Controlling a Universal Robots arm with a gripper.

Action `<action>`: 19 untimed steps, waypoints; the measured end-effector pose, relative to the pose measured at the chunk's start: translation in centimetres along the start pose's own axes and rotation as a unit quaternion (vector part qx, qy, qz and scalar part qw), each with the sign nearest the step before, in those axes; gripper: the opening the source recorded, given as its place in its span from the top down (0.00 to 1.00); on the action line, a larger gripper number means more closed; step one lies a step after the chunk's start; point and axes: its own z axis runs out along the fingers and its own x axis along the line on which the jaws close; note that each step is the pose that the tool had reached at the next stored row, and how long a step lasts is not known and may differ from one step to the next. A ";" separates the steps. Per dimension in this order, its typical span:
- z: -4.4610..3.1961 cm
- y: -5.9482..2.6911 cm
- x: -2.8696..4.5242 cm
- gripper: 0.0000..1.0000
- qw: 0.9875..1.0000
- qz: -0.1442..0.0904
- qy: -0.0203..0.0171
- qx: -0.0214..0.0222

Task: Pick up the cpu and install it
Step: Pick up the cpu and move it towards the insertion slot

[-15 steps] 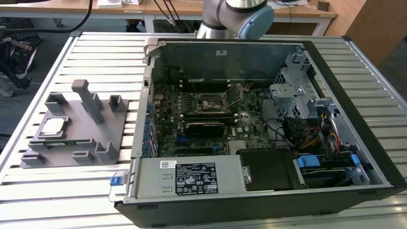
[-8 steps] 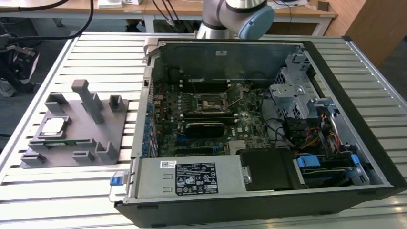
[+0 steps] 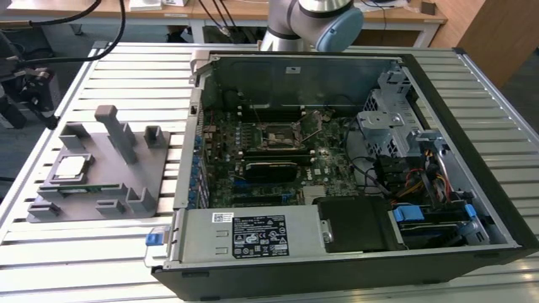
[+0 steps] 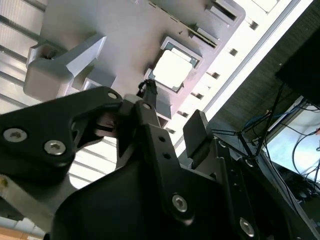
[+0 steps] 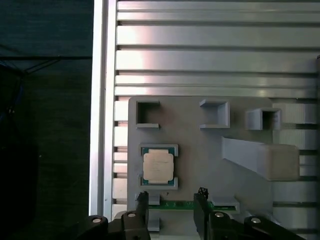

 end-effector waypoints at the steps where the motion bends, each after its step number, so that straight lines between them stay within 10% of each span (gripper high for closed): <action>1: 0.18 -0.01 0.00 0.47 1.000 0.000 0.000 0.000; 19: 2.45 -0.22 0.22 0.36 1.000 -0.001 0.000 -0.003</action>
